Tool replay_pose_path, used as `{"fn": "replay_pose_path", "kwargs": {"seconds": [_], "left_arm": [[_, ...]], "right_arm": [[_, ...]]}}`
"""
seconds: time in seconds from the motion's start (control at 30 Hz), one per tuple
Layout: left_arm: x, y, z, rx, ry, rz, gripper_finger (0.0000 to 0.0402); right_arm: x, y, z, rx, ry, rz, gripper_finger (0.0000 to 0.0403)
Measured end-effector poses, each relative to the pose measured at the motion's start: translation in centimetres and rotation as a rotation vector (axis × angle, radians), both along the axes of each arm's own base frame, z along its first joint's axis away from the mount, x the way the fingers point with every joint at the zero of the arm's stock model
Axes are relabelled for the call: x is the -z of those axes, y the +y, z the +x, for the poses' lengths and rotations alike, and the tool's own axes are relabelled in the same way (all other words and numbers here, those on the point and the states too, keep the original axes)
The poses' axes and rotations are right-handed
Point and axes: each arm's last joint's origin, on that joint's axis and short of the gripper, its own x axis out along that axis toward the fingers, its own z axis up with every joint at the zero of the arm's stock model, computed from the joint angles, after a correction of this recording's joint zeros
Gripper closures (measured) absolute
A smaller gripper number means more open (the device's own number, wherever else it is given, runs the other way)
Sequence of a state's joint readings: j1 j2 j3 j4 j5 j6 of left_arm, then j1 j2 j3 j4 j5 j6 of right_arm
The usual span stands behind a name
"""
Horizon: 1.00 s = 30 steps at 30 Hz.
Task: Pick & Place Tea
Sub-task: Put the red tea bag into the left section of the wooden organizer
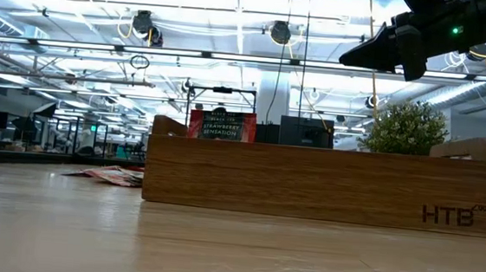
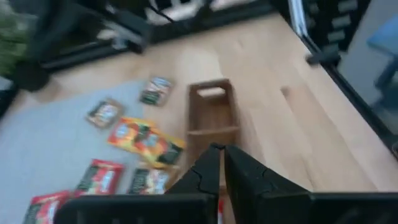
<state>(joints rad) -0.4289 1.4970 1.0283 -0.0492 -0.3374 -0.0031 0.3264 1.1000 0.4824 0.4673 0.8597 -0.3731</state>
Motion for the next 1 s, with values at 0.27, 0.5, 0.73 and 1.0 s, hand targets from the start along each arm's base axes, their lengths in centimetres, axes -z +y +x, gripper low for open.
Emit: {"fn": "replay_pose_path", "kwargs": {"seconds": [0.27,0.5,0.73,1.0], "left_arm": [[2.8,4.6,-3.5,-0.092,-0.187,-0.071,0.0367],[3.4,6.0,-3.5,-0.109,-0.176,0.004,0.0366],[3.5,6.4,-3.5,-0.122,-0.158,0.018,0.0366],[4.1,6.5,-3.7,-0.122,-0.098,0.043,0.0366]], "right_arm": [[0.3,-1.1,1.6,-0.118,0.046,0.193,0.0386],[0.3,-3.8,7.4,-0.082,0.435,0.428,0.0274],[4.0,-5.0,11.4,-0.040,0.652,0.501,0.0193],[6.6,-6.0,12.2,0.003,0.697,0.555,0.0205]]}}
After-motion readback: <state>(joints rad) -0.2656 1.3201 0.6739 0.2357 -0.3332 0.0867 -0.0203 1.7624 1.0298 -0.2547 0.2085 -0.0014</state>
